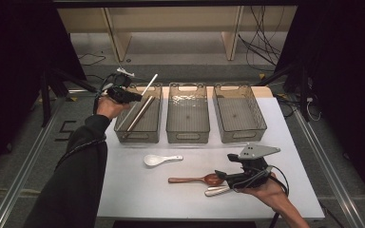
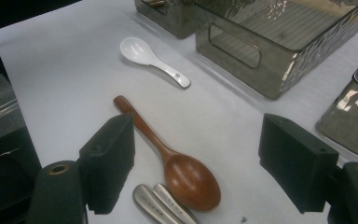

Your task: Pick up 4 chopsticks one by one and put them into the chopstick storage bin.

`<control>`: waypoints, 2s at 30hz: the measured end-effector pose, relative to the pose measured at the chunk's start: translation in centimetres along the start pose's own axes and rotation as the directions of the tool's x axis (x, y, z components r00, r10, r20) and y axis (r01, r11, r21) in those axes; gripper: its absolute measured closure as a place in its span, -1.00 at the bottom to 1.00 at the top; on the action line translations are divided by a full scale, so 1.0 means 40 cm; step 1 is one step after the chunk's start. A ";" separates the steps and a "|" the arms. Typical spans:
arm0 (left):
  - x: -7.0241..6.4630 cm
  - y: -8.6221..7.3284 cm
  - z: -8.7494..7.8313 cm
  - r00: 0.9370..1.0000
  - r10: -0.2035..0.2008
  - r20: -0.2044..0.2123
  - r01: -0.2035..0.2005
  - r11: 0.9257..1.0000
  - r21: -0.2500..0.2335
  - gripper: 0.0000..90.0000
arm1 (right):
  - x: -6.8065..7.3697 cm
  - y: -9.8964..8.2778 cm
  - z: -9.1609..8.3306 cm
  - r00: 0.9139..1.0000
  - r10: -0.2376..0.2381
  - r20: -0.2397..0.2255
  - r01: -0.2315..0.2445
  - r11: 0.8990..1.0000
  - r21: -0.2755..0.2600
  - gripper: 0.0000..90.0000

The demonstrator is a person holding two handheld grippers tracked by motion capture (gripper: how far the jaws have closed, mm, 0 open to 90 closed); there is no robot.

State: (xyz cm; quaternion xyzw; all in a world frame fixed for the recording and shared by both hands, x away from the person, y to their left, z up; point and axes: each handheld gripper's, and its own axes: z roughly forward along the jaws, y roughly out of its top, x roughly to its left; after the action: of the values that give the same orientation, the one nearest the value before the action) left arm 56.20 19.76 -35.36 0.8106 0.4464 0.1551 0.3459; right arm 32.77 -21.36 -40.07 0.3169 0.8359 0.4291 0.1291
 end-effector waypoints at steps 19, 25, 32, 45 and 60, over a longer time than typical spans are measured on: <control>0.026 -0.002 0.037 1.000 -0.002 -0.030 0.002 1.000 0.003 0.87 | 0.000 -0.001 0.000 1.000 0.001 -0.003 -0.001 1.000 0.004 -0.38; 0.028 -0.010 0.054 0.999 -0.013 -0.053 0.013 1.000 0.002 0.85 | 0.001 -0.001 -0.001 1.000 -0.003 -0.003 0.003 1.000 0.004 -0.38; 0.020 -0.017 0.058 0.997 -0.036 -0.067 0.037 0.999 0.015 0.42 | 0.000 -0.002 -0.002 1.000 -0.001 -0.001 0.001 1.000 0.004 -0.38; -0.027 -0.033 -0.047 0.997 -0.071 0.023 0.073 0.996 -0.051 -0.17 | 0.002 -0.002 -0.003 1.000 -0.001 0.002 0.001 1.000 0.003 -0.38; -0.138 -0.127 -0.147 0.991 -0.033 0.127 0.054 0.986 -0.159 -0.44 | 0.002 -0.003 -0.001 1.000 -0.001 0.006 0.001 1.000 0.007 -0.38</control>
State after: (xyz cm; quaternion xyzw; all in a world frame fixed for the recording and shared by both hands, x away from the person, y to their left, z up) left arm 46.71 19.50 -34.40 0.7778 0.4275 0.1327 0.4412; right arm 32.63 -21.39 -40.15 0.3182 0.8373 0.4250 0.1308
